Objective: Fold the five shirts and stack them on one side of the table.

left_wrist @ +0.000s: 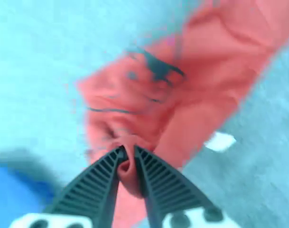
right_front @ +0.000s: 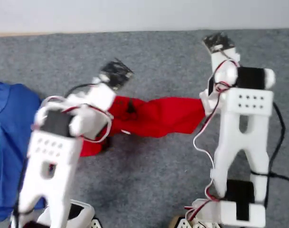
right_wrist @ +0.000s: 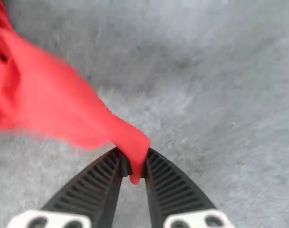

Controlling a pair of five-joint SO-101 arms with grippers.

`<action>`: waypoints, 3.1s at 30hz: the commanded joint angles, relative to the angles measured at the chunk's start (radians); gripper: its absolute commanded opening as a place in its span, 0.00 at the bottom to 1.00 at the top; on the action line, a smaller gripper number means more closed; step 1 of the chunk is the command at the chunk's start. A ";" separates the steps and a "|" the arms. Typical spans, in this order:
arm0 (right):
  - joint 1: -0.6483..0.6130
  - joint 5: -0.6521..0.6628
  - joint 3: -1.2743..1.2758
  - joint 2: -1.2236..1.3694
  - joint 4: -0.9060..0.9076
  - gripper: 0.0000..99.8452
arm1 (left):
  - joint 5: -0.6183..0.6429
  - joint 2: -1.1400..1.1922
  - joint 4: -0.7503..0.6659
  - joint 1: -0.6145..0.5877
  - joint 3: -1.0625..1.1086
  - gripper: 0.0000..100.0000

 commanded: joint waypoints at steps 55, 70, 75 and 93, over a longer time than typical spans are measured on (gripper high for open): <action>0.372 0.350 -0.838 -0.591 -0.226 0.01 | -0.054 -1.028 -0.459 -0.308 0.143 0.00; 0.374 0.399 -0.810 -0.648 -0.162 0.01 | -0.048 -1.034 -0.440 -0.308 0.153 0.00; 0.374 0.353 -0.598 -0.650 -0.157 0.01 | -0.052 -1.034 -0.404 -0.308 0.262 0.00; 0.248 0.261 0.322 -0.650 -0.619 0.01 | -0.078 -1.026 -0.951 -0.302 1.010 0.00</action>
